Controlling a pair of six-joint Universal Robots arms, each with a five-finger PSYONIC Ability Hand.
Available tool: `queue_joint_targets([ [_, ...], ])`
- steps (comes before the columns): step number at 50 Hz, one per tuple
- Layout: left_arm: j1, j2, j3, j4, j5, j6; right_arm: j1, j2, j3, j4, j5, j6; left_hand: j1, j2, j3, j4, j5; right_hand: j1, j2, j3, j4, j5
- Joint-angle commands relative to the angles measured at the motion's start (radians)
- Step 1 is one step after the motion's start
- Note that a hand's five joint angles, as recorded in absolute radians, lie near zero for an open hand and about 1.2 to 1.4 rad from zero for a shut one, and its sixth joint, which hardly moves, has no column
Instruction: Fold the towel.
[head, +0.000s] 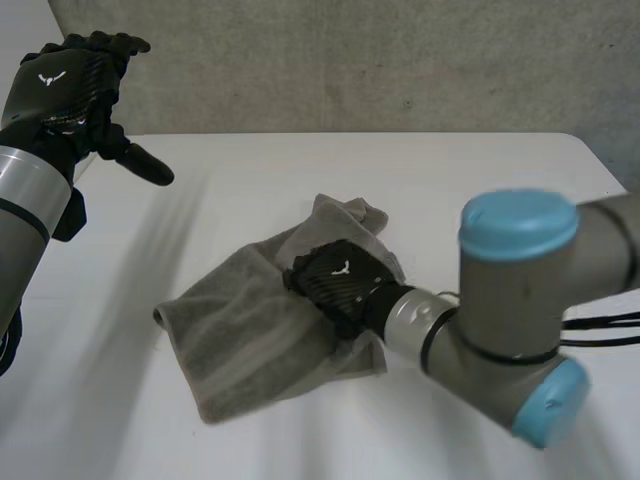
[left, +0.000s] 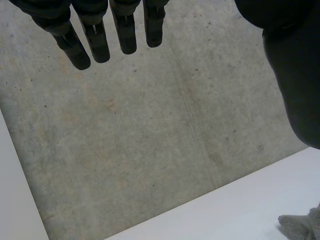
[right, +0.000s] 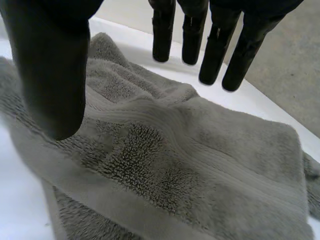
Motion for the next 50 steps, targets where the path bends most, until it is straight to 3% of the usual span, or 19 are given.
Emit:
queue_joint_targets([
  [1,-0.004,0.000,-0.009,-0.003,0.000,0.000,0.007,0.075,0.050,-0.187,0.010,0.003,-0.072,-0.053,-0.043,-0.062,-0.061,0.139,0.131,0.136,0.134,0.123],
  [13,-0.013,-0.021,-0.012,-0.003,-0.001,0.000,0.012,0.181,0.039,-0.250,0.028,-0.037,-0.072,-0.053,-0.043,-0.062,-0.061,0.332,0.325,0.330,0.328,0.317],
  [16,-0.016,-0.038,-0.012,-0.003,0.000,0.000,0.010,0.184,0.036,-0.252,0.027,-0.043,-0.072,-0.053,-0.043,-0.062,-0.061,0.523,0.516,0.520,0.519,0.507],
  [18,-0.018,-0.062,-0.012,-0.003,0.002,0.001,0.007,0.183,0.026,-0.253,0.031,-0.045,-0.072,-0.053,-0.043,-0.062,-0.061,0.952,0.944,0.949,0.948,0.936],
  [20,-0.019,-0.078,-0.012,-0.003,0.002,0.001,0.000,0.176,0.017,-0.253,0.042,-0.043,-0.072,-0.053,-0.043,-0.062,-0.061,0.997,0.990,0.995,0.993,0.982],
  [25,-0.022,-0.124,-0.007,-0.003,0.003,0.004,-0.029,0.123,-0.020,-0.237,0.137,-0.045,-0.072,-0.053,-0.043,-0.062,-0.061,0.998,0.990,0.995,0.993,0.982],
  [29,-0.024,-0.154,-0.003,-0.005,0.010,0.004,-0.207,0.045,-0.049,-0.220,0.202,-0.048,-0.072,-0.053,-0.043,-0.062,-0.061,0.998,0.990,0.995,0.993,0.982],
  [35,-0.033,-0.167,-0.003,-0.005,0.034,0.004,-0.374,0.038,-0.128,-0.097,0.214,-0.092,-0.072,-0.053,-0.043,-0.062,-0.061,0.998,0.990,0.995,0.993,0.982],
  [50,-0.145,-0.231,-0.012,-0.012,0.045,0.007,-0.370,0.078,-0.151,0.007,0.208,-0.083,-0.069,-0.050,-0.040,-0.059,-0.058,0.998,0.990,0.995,0.993,0.982],
])
